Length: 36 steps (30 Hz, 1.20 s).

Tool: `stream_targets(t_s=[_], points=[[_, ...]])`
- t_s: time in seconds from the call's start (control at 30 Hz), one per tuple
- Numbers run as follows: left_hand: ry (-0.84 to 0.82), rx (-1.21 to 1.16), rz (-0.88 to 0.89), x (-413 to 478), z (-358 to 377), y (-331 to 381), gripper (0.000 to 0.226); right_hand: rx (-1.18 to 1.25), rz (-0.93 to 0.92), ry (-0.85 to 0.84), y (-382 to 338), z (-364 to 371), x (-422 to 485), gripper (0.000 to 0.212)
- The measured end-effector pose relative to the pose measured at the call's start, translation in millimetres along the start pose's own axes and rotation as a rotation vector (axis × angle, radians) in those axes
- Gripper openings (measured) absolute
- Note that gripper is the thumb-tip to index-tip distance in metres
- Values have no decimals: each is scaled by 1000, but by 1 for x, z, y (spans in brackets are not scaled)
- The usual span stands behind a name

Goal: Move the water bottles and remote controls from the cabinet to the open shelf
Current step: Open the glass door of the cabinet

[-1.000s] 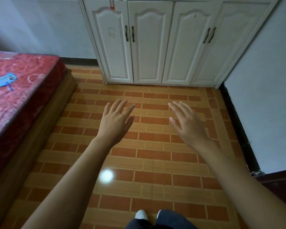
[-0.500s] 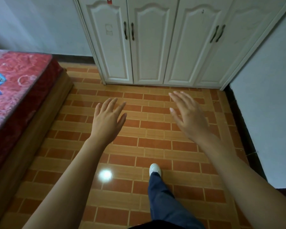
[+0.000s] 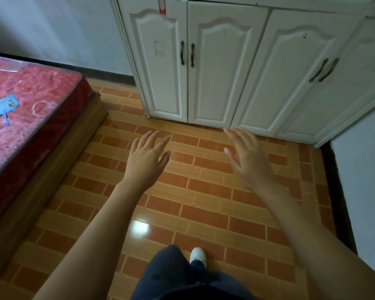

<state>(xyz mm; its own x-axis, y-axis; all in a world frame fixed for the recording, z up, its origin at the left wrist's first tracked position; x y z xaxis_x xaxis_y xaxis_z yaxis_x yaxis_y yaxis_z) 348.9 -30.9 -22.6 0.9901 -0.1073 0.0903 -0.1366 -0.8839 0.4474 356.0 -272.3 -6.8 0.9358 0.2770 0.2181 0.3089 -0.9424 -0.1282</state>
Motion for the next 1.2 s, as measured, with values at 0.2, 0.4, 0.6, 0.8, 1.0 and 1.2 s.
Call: stream_targets(t_s=[0.2, 0.4, 0.6, 0.8, 1.0, 1.2], points=[[27, -7, -24, 80, 5, -16, 45, 17, -8, -31, 22, 18, 68, 49], [28, -21, 13, 178, 7, -46, 44, 6, -4, -18, 39, 39, 167, 51], [77, -57, 10, 295, -16, -79, 45, 3, 6, -3, 45, 53, 289, 51], [48, -35, 19, 382, -18, -97, 45, -5, 21, 7, 56, 66, 372, 47], [26, -19, 10, 445, -10, -107, 45, -14, 4, 4, 81, 79, 439, 48], [46, 1, -85, 505, 1, -112, 46, 2, -119, -2, 117, 98, 515, 52]])
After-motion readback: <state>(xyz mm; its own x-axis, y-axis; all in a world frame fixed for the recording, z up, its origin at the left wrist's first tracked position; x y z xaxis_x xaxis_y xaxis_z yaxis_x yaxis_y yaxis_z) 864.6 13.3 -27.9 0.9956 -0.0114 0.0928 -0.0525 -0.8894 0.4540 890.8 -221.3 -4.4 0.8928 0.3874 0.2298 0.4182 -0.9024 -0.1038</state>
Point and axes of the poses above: each hand's wrist, its own x-axis towards the middle knuckle, its own z-axis out of the palm, y = z × x, the point moved 1 cm from there along x, towards the middle knuckle, and after that the axes turned 14 degrees about -x, right-handed, at the moved point
